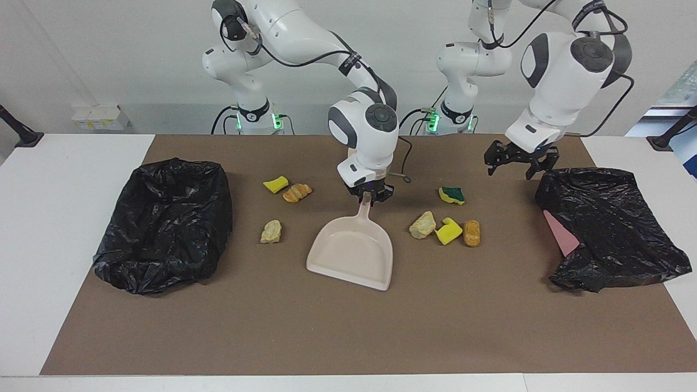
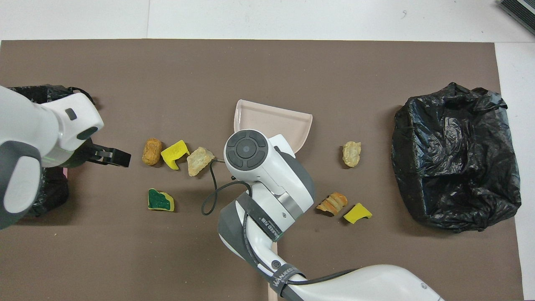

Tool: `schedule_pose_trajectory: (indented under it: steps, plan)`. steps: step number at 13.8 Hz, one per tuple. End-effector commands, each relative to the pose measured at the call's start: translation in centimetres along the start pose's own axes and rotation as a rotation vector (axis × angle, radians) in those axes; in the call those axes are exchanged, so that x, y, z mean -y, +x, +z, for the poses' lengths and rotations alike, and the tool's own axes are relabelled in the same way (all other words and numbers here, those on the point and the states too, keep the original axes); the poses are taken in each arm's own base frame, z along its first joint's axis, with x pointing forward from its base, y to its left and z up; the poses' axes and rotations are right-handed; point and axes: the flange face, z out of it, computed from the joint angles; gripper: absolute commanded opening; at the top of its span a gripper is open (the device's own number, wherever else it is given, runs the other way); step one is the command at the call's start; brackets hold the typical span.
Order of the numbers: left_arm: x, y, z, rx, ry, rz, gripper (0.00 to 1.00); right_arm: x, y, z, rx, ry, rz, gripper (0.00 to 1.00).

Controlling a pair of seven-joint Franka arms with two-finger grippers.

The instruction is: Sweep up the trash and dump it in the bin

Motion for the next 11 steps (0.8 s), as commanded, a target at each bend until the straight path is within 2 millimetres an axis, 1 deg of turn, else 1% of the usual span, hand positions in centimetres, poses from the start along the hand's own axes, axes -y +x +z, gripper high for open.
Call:
schedule_pose_trajectory:
  steps: [1, 2, 3, 4, 5, 7, 8, 9, 10, 11]
  plan:
    - [-3.1, -2.6, 2.8, 0.008, -0.052, 0.065, 1.00, -0.4, 0.8, -0.7, -0.013, -0.012, -0.017, 0.00]
    - [-4.4, -3.1, 3.9, 0.011, -0.063, 0.086, 1.00, -0.9, 1.3, -1.1, -0.011, -0.019, -0.051, 0.00]
    - [-6.1, -4.0, 5.0, 0.002, -0.072, 0.111, 1.00, -1.6, 1.8, -1.4, -0.005, -0.025, -0.102, 0.00]
    - [-7.4, -4.9, 6.4, 0.001, -0.080, 0.131, 1.00, -2.1, 2.1, -2.3, -0.010, -0.023, -0.162, 0.00]
    - [-9.1, -5.7, 7.7, 0.002, -0.081, 0.162, 1.00, -2.7, 2.6, -2.9, -0.014, -0.017, -0.218, 0.00]
    - [-12.3, -7.2, 11.3, 0.001, -0.072, 0.216, 1.00, -4.2, 3.6, -4.1, -0.020, -0.013, -0.345, 0.00]
    - [-14.3, -8.3, 13.3, 0.000, -0.068, 0.244, 1.00, -5.1, 4.3, -4.8, -0.020, -0.014, -0.423, 0.00]
    - [-16.2, -9.6, 14.8, -0.007, -0.067, 0.235, 1.00, -6.3, 5.0, -5.4, -0.020, -0.015, -0.507, 0.00]
    - [-18.3, -10.6, 15.8, -0.015, -0.064, 0.220, 1.00, -7.4, 5.9, -5.9, -0.020, -0.016, -0.604, 0.00]
    - [-20.6, -11.5, 16.1, -0.016, -0.063, 0.205, 1.00, -8.4, 6.6, -6.2, -0.013, -0.020, -0.700, 0.00]
